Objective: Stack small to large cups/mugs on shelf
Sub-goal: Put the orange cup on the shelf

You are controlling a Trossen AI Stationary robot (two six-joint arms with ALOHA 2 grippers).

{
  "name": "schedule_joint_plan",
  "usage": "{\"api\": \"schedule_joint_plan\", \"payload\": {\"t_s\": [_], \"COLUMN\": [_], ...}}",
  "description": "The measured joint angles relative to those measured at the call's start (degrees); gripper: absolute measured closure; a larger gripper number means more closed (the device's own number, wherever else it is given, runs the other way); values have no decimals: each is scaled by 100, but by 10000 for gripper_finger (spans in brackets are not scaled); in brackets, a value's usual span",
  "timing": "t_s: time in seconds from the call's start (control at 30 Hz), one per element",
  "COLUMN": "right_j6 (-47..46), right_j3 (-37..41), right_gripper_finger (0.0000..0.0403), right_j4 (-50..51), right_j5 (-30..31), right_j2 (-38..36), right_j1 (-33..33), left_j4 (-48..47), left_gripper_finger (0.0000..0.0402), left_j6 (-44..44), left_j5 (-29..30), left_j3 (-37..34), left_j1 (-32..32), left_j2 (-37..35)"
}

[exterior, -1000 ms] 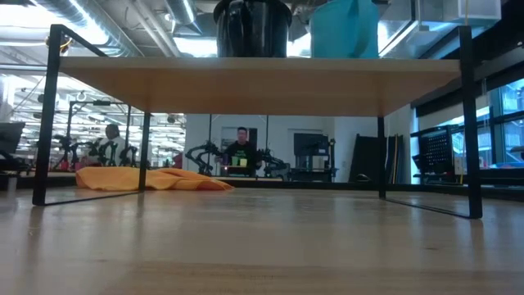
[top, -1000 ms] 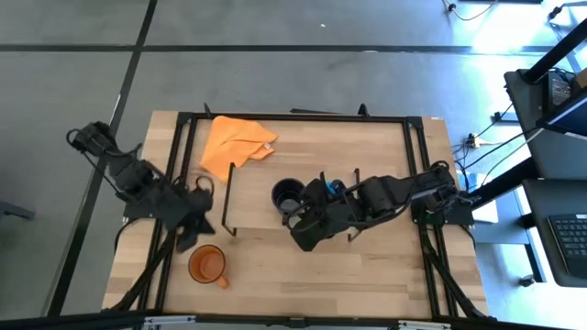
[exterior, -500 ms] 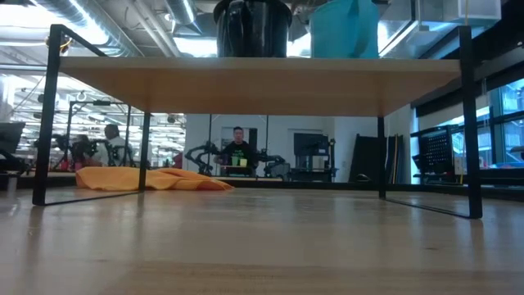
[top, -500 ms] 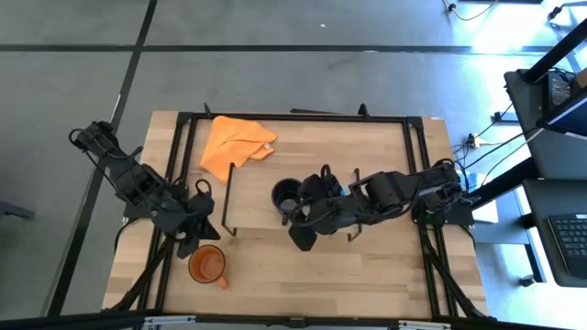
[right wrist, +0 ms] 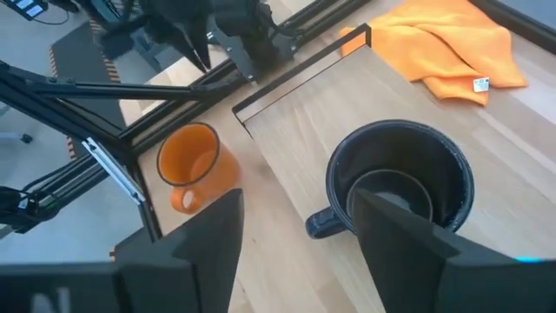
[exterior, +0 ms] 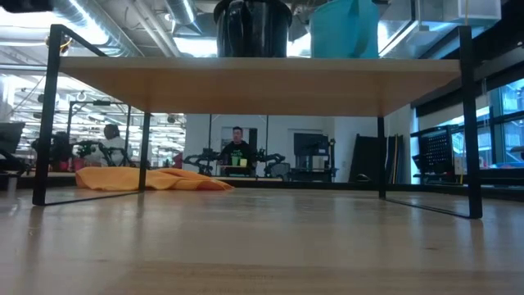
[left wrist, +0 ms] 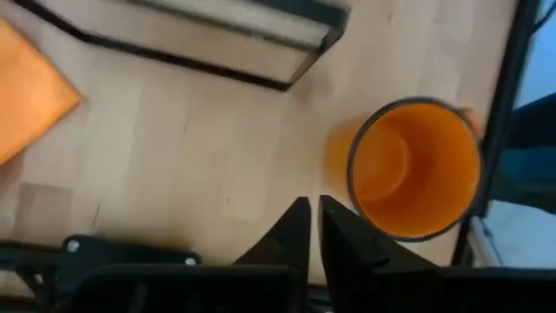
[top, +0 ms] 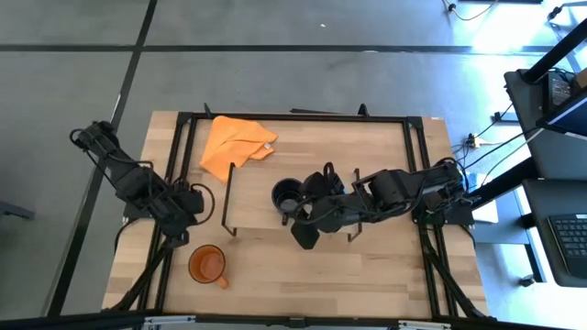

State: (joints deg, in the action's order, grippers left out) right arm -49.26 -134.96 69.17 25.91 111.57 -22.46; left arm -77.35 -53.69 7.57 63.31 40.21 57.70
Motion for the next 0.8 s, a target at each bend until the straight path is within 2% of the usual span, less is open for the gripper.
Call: {"api": "schedule_joint_plan", "payload": {"t_s": [0.17, 0.27, 0.4, 0.53, 0.7, 0.8], "right_j6": [-39, -85, -120, -120, -149, -247], "right_j3": [0, 0, 0, 0, 0, 0], "right_gripper_finger": [185, 185, 185, 185, 185, 185], "right_j4": [2, 6, 9, 22, 196, 352], "right_j5": [2, 2, 2, 2, 2, 2], "right_j2": [-9, -9, -11, -14, -14, -14], "right_j1": [0, 17, 26, 38, 70, 70], "left_j4": [624, 1207, 1388, 1404, 1835, 1909], "left_gripper_finger": [323, 289, 255, 240, 240, 239], "left_j6": [-343, -641, -972, -1249, -1447, -1679], "left_j5": [-502, -552, -510, -330, 110, 23], "left_j3": [-499, -885, -1197, -1263, -1298, -1597], "left_j1": [235, 497, 725, 830, 900, 900], "left_j2": [17, 58, 54, 50, 119, 210]}}
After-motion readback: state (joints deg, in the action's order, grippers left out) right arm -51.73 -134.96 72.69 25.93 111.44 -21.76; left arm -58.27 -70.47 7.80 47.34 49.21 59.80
